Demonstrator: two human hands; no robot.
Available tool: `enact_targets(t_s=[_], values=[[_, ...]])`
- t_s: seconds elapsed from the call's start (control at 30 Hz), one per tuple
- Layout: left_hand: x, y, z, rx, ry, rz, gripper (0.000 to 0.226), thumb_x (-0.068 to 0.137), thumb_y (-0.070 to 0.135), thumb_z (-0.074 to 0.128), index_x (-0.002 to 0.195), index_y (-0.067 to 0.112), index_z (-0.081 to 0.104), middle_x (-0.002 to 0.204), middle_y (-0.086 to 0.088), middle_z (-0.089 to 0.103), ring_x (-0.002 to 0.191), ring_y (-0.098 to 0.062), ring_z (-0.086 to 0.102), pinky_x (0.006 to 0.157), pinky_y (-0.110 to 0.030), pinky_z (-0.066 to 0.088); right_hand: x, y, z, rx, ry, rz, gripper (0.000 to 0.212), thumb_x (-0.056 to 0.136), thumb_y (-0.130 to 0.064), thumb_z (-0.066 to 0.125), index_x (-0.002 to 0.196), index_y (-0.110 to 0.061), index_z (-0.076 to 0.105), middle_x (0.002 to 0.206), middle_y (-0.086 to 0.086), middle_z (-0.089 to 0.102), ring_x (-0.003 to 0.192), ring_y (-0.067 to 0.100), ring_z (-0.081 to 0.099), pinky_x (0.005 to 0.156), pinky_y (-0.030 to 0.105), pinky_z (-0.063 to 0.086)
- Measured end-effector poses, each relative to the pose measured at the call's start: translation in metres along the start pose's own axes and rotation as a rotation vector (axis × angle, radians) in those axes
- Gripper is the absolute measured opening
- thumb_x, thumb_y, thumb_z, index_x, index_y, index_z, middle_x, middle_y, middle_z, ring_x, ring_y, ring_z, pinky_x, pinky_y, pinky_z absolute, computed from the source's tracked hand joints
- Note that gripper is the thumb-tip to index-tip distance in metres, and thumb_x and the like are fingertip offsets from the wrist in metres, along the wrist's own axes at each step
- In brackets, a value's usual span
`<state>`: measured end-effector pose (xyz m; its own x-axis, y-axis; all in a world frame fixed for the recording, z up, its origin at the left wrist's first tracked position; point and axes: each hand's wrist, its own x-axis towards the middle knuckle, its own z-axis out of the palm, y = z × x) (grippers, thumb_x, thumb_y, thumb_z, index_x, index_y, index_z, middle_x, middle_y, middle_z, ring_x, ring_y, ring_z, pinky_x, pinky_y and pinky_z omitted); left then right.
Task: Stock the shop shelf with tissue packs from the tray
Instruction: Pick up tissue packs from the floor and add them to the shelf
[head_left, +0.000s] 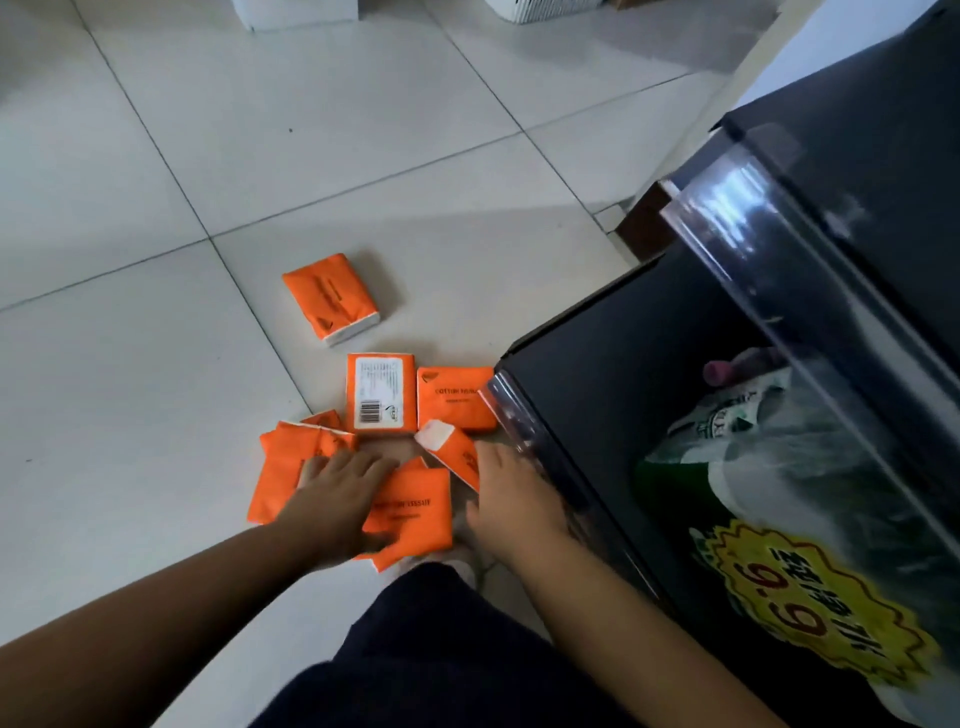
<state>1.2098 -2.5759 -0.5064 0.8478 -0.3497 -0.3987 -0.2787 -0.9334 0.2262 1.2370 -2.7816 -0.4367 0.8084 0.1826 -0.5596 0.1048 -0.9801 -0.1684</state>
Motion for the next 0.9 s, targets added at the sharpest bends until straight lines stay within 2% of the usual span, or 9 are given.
enact_targets(t_s=[0.07, 0.17, 0.3, 0.43, 0.5, 0.57, 0.7, 0.8, 0.9], values=[[0.000, -0.003, 0.012, 0.083, 0.057, 0.048, 0.103, 0.034, 0.072, 0.079, 0.120, 0.021, 0.056, 0.109, -0.003, 0.068, 0.094, -0.027, 0.066, 0.072, -0.051, 0.052, 0.007, 0.005, 0.008, -0.104, 0.020, -0.020, 0.065, 0.091, -0.029, 0.059, 0.146, -0.016, 0.027, 0.147, 0.007, 0.039, 0.134, 0.026, 0.038, 0.107, 0.039, 0.034], [0.003, 0.000, 0.020, 0.074, 0.145, 0.079, 0.099, 0.031, 0.069, 0.081, 0.114, 0.021, 0.057, 0.098, 0.000, 0.068, 0.089, -0.025, 0.067, 0.080, -0.048, 0.044, 0.014, 0.009, 0.018, -0.174, 0.051, -0.026, 0.056, 0.096, -0.027, 0.051, 0.145, -0.014, 0.028, 0.137, 0.009, 0.047, 0.125, 0.027, 0.047, 0.094, 0.037, 0.043], [-0.001, 0.011, 0.023, 0.005, 0.197, 0.086, 0.093, 0.040, 0.063, 0.082, 0.116, 0.024, 0.046, 0.097, 0.000, 0.064, 0.087, -0.023, 0.067, 0.084, -0.053, 0.048, 0.016, 0.010, 0.020, -0.138, 0.173, -0.093, 0.029, 0.094, -0.016, 0.052, 0.122, -0.010, 0.052, 0.113, 0.011, 0.060, 0.108, 0.030, 0.060, 0.077, 0.037, 0.050], [-0.007, 0.012, 0.021, -0.336, 0.168, 0.033, 0.064, 0.067, 0.057, 0.062, 0.122, 0.029, 0.045, 0.111, 0.003, 0.056, 0.102, -0.021, 0.060, 0.094, -0.046, 0.038, 0.013, 0.016, 0.008, 0.005, 0.111, -0.103, 0.031, 0.095, -0.020, 0.050, 0.126, -0.016, 0.046, 0.129, 0.005, 0.050, 0.122, 0.022, 0.047, 0.095, 0.034, 0.043], [-0.010, 0.012, 0.017, -0.563, 0.205, 0.007, 0.060, 0.068, 0.054, 0.054, 0.119, 0.024, 0.053, 0.110, 0.004, 0.054, 0.102, -0.021, 0.058, 0.089, -0.035, 0.043, 0.005, 0.017, -0.003, 0.135, 0.107, -0.112, 0.037, 0.091, -0.019, 0.057, 0.126, -0.014, 0.047, 0.130, 0.006, 0.047, 0.122, 0.023, 0.047, 0.100, 0.033, 0.040], [-0.013, 0.010, 0.006, -0.719, 0.257, 0.012, 0.053, 0.067, 0.051, 0.058, 0.115, 0.030, 0.055, 0.110, 0.007, 0.052, 0.104, -0.016, 0.054, 0.089, -0.019, 0.041, -0.007, 0.017, -0.017, 0.221, 0.116, -0.120, 0.039, 0.089, -0.016, 0.060, 0.126, -0.014, 0.047, 0.129, 0.006, 0.045, 0.119, 0.024, 0.049, 0.099, 0.034, 0.042], [-0.022, 0.008, -0.037, -0.756, 0.314, 0.124, 0.052, 0.064, 0.050, 0.063, 0.111, 0.062, 0.045, 0.111, 0.026, 0.050, 0.106, 0.013, 0.045, 0.089, 0.000, 0.030, -0.036, 0.015, -0.052, 0.294, 0.131, -0.129, 0.045, 0.091, -0.018, 0.059, 0.132, -0.016, 0.041, 0.133, 0.005, 0.046, 0.121, 0.022, 0.049, 0.100, 0.035, 0.044], [-0.035, 0.007, -0.074, -0.763, 0.343, 0.194, 0.054, 0.065, 0.041, 0.073, 0.111, 0.058, 0.049, 0.113, 0.028, 0.051, 0.106, 0.008, 0.050, 0.086, -0.004, 0.038, -0.064, 0.012, -0.086, 0.382, 0.142, -0.145, 0.047, 0.089, -0.020, 0.060, 0.133, -0.020, 0.042, 0.131, 0.003, 0.053, 0.118, 0.020, 0.052, 0.099, 0.037, 0.045], [-0.052, 0.011, -0.109, -0.764, 0.453, 0.237, 0.055, 0.065, 0.023, 0.075, 0.109, 0.048, 0.055, 0.111, 0.020, 0.055, 0.105, 0.003, 0.054, 0.086, -0.006, 0.039, -0.098, 0.003, -0.125, 0.447, 0.160, -0.206, 0.046, 0.088, -0.019, 0.061, 0.131, -0.025, 0.045, 0.124, -0.002, 0.058, 0.107, 0.012, 0.058, 0.092, 0.028, 0.048]])
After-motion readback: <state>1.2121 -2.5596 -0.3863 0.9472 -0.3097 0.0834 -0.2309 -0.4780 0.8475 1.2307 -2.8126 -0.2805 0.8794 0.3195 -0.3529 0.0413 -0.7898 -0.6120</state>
